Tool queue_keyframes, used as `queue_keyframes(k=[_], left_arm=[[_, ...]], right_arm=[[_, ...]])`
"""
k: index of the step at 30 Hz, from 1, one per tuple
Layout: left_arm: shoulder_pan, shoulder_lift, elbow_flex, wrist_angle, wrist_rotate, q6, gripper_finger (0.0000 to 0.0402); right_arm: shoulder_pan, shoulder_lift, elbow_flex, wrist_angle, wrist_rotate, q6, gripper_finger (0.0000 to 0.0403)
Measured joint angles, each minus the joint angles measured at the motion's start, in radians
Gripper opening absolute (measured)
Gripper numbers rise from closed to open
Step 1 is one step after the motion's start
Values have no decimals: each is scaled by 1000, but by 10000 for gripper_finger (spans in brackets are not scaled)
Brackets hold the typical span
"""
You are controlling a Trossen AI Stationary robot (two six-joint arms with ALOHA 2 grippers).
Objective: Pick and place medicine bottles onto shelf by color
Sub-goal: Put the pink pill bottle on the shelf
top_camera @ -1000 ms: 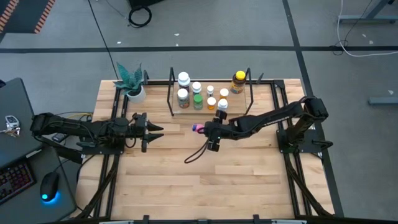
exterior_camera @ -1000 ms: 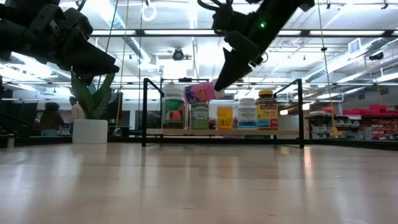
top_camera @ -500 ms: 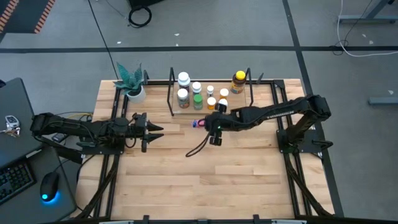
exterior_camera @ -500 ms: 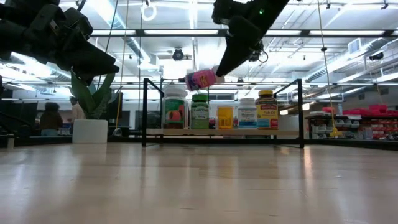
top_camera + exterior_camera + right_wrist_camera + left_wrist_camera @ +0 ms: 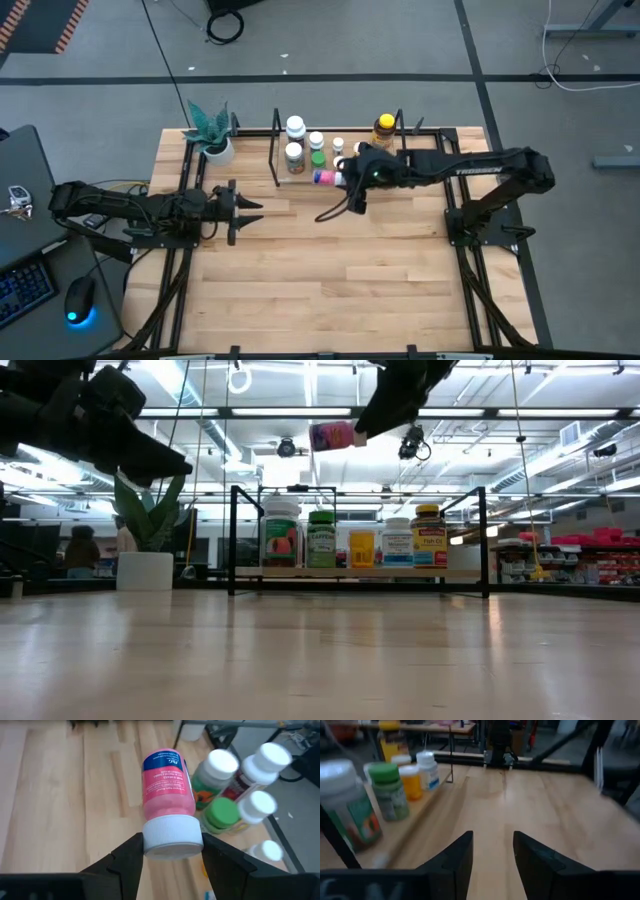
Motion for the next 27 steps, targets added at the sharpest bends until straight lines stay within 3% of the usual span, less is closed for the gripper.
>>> queue_keyframes(k=[6,27], left_arm=[[0,0,0,0,0,180,143],[0,0,0,0,0,182,146]], right_arm=[[-47,-41,0,3,-4,0,196],[-306,-51,10,-11,-143,-108,196]])
